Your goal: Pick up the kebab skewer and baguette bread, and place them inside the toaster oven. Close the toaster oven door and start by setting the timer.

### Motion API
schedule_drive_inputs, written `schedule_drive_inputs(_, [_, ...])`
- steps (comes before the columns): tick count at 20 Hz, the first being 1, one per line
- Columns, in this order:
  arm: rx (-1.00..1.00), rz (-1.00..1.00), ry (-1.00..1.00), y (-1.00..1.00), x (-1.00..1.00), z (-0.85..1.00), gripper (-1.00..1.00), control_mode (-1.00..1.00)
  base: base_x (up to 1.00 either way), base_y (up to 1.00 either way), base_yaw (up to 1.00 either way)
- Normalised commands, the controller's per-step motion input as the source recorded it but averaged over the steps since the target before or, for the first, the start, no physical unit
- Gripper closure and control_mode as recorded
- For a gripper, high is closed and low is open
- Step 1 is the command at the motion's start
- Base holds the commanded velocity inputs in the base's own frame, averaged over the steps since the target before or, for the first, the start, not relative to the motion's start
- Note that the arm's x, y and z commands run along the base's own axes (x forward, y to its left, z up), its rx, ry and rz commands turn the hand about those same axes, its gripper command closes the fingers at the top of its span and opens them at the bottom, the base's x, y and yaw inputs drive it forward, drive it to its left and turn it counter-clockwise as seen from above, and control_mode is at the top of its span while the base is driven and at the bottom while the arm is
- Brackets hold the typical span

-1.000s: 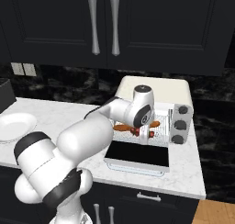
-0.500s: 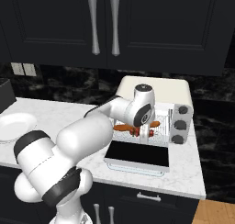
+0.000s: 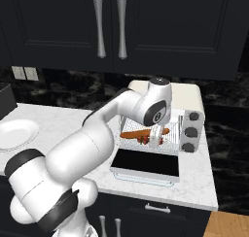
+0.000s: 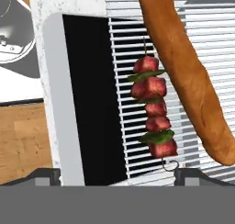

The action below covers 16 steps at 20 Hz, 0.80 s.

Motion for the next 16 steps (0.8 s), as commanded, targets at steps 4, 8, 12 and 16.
schedule_drive_inputs(4, [0.15, -0.60, 0.20, 0.00, -0.71, 0.15, -1.00, -1.00, 0.00, 0.00, 0.00])
schedule_drive_inputs(8, [0.13, -0.76, 0.06, 0.12, -0.65, 0.09, -1.00, -1.00, 0.00, 0.00, 0.00])
schedule_drive_inputs(12, [0.11, -0.77, 0.07, 0.09, -0.47, -0.32, -1.00, -1.00, 0.00, 0.00, 0.00])
schedule_drive_inputs(16, [0.06, -0.76, 0.00, 0.41, -0.52, -0.71, -1.00, -1.00, 0.00, 0.00, 0.00])
